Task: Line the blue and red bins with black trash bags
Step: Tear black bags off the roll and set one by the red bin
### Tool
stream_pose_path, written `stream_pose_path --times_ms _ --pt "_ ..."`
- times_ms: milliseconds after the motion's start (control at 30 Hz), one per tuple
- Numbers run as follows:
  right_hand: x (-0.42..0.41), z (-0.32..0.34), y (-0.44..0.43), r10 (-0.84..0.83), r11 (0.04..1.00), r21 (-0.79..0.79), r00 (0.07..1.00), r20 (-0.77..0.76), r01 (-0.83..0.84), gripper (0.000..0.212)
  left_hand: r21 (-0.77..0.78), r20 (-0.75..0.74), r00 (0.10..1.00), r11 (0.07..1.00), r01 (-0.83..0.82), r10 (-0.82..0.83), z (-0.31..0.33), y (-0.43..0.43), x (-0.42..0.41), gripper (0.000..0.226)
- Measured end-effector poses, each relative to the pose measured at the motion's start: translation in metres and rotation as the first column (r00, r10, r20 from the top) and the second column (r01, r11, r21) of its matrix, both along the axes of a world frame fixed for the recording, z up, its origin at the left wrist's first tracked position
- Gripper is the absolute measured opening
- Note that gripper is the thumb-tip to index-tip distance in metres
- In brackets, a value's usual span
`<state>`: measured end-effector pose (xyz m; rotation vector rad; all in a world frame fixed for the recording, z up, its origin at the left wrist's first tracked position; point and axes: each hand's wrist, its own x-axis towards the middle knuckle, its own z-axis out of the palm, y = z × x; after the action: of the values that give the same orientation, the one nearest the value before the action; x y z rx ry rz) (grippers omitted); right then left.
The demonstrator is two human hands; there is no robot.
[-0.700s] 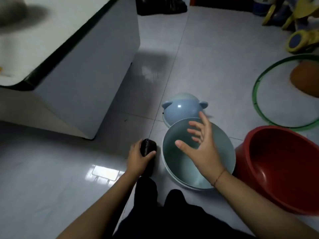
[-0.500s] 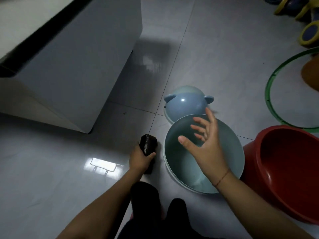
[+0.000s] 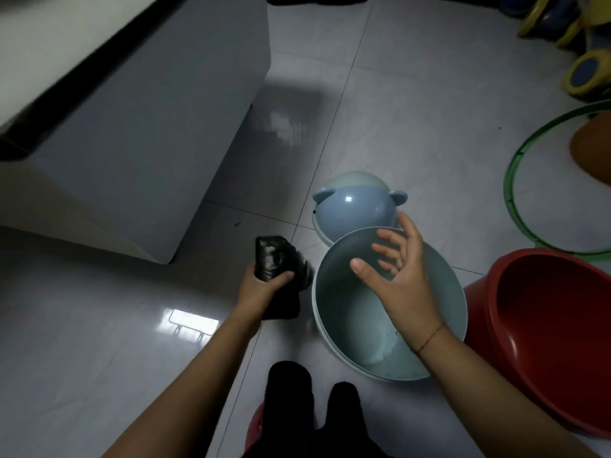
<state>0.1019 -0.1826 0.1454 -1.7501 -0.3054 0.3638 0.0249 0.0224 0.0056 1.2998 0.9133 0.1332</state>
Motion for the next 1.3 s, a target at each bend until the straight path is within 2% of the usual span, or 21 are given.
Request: stream_pose_path --times_ms 100,200,300,400,467,567,633,700,767,833,867,900,1067,1133,1200,1233,1300 --pt "-0.002 0.011 0.005 0.017 0.999 0.036 0.999 -0.038 -0.016 0.079 -0.079 0.215 0.977 0.997 0.01 0.007 0.068 0.016 0.0 0.06" --pt "-0.007 0.024 0.013 0.04 0.995 0.098 0.989 -0.145 -0.026 0.068 -0.153 0.37 0.928 0.981 0.115 -0.051 0.133 0.018 0.006 0.061" --pt "-0.014 0.042 0.018 0.186 0.974 0.17 0.951 -0.245 -0.147 0.056 -0.173 0.468 0.872 0.953 0.249 -0.143 0.18 -0.001 0.017 0.058" --pt "-0.019 0.054 0.021 0.304 0.93 0.3 0.904 -0.301 -0.213 0.063 -0.138 0.507 0.833 0.934 0.331 -0.22 0.204 -0.027 0.023 0.054" --pt "-0.019 0.065 0.021 0.262 0.924 0.353 0.915 -0.306 -0.146 0.063 -0.083 0.505 0.82 0.931 0.356 -0.268 0.209 -0.043 0.025 0.05" --pt "-0.017 0.083 0.017 0.081 0.914 0.403 0.947 -0.31 0.054 0.056 -0.042 0.479 0.826 0.932 0.359 -0.297 0.211 -0.06 0.026 0.044" --pt "-0.015 0.089 0.013 -0.036 0.889 0.425 0.951 -0.306 0.17 0.032 -0.086 0.468 0.835 0.926 0.368 -0.288 0.209 -0.068 0.024 0.047" --pt "-0.015 0.092 0.011 -0.143 0.862 0.434 0.947 -0.287 0.261 0.008 -0.195 0.445 0.857 0.906 0.375 -0.259 0.205 -0.074 0.022 0.058" --pt "-0.017 0.093 0.011 -0.189 0.843 0.439 0.935 -0.3 0.311 0.012 -0.416 0.454 0.863 0.803 0.427 -0.223 0.204 -0.08 0.017 0.07" --pt "-0.019 0.09 0.01 -0.218 0.833 0.425 0.917 -0.335 0.353 0.014 -0.638 0.532 0.837 0.59 0.495 -0.127 0.201 -0.086 0.011 0.078" --pt "-0.02 0.088 0.01 -0.234 0.829 0.417 0.907 -0.349 0.374 0.014 -0.687 0.574 0.817 0.506 0.522 -0.063 0.199 -0.088 0.008 0.082" --pt "-0.02 0.087 0.01 -0.246 0.822 0.413 0.899 -0.363 0.392 0.016 -0.7 0.605 0.796 0.469 0.539 -0.012 0.195 -0.089 0.005 0.085" --pt "-0.011 0.091 0.002 -0.275 0.826 0.401 0.904 -0.328 0.397 0.045 -0.717 0.658 0.74 0.415 0.56 0.137 0.183 -0.073 -0.004 0.079" --pt "-0.003 0.093 -0.004 -0.287 0.79 0.445 0.896 -0.339 0.421 0.045 -0.735 0.643 0.746 0.413 0.538 0.173 0.179 -0.064 -0.004 0.075" --pt "0.003 0.098 -0.011 -0.279 0.754 0.482 0.881 -0.381 0.447 0.036 -0.748 0.614 0.77 0.442 0.496 0.173 0.177 -0.059 -0.002 0.073" --pt "0.004 0.1 -0.013 -0.239 0.757 0.493 0.884 -0.402 0.429 0.034 -0.75 0.599 0.785 0.455 0.479 0.16 0.177 -0.058 -0.001 0.073" --pt "-0.003 0.103 -0.011 -0.085 0.811 0.507 0.915 -0.394 0.293 0.051 -0.73 0.584 0.804 0.501 0.464 0.106 0.179 -0.06 0.003 0.07"
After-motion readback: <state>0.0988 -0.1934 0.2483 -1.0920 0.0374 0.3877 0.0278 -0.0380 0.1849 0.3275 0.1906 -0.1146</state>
